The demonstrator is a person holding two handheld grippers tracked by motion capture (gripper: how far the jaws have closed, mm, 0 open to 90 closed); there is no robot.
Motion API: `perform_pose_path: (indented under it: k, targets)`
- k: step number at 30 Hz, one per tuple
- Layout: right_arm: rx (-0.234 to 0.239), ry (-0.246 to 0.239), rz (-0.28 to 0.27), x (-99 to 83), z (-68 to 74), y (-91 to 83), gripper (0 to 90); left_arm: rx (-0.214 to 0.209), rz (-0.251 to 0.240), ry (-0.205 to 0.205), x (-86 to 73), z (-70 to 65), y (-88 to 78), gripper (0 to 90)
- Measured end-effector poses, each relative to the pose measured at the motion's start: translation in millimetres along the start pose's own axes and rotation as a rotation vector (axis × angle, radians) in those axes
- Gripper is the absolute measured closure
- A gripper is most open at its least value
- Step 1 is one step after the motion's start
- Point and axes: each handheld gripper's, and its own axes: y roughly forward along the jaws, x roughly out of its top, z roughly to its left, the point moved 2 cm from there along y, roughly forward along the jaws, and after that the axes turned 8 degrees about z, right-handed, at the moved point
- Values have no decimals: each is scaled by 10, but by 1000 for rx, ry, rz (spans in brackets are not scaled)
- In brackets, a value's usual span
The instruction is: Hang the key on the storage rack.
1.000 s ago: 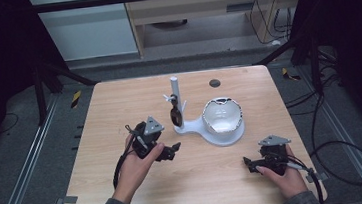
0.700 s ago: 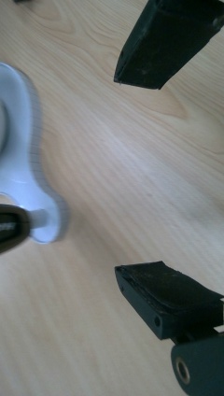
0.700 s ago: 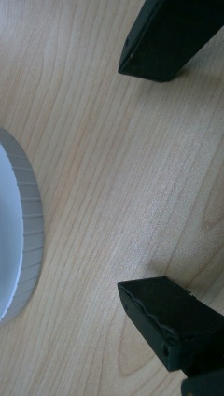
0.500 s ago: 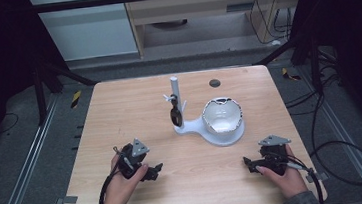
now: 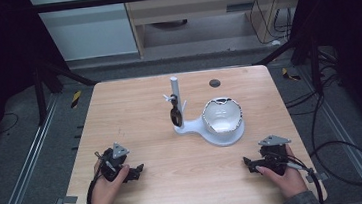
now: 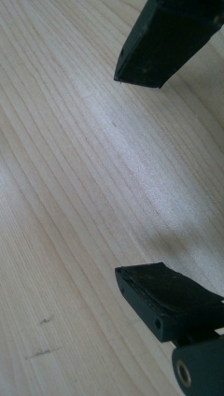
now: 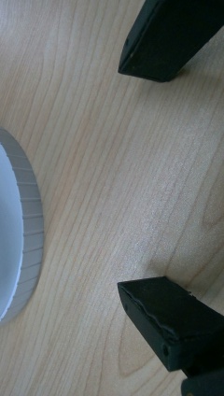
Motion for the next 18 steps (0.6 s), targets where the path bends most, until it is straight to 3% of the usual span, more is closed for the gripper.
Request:
perform_pose_path:
  k: [5, 12, 18]
  targets:
    - [1, -2, 0, 4, 0, 3, 4, -17, -17, -58, -63, 86, 78, 62]
    - [5, 1, 1, 17, 9, 8, 5, -2, -57, -55, -128, 154, 98, 19]
    - [4, -2, 1, 19, 10, 13, 4, 3, -49, -55, -133, 163, 98, 2]
